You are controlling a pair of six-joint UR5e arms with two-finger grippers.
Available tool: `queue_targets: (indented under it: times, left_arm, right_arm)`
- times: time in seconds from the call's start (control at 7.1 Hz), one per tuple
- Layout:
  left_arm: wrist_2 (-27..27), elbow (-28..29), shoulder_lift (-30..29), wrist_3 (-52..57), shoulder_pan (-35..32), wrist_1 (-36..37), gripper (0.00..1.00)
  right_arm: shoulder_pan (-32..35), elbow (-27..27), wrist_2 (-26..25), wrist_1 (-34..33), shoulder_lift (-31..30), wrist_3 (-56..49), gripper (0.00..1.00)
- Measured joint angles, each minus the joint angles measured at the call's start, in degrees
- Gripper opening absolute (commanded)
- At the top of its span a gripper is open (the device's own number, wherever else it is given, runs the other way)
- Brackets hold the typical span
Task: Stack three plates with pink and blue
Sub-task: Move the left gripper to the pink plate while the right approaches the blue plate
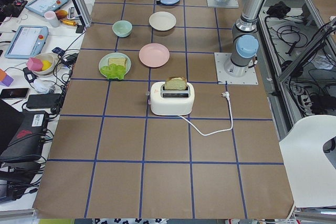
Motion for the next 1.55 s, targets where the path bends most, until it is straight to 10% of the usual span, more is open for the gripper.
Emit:
queue_targets:
  times: [1.55]
  left_arm:
    - [-0.94,-2.18,-5.25,0.15,3.14,1.61,1.00]
  right_arm:
    - [-11.62,8.92,0.22,-1.22,0.00,-11.57,1.00]
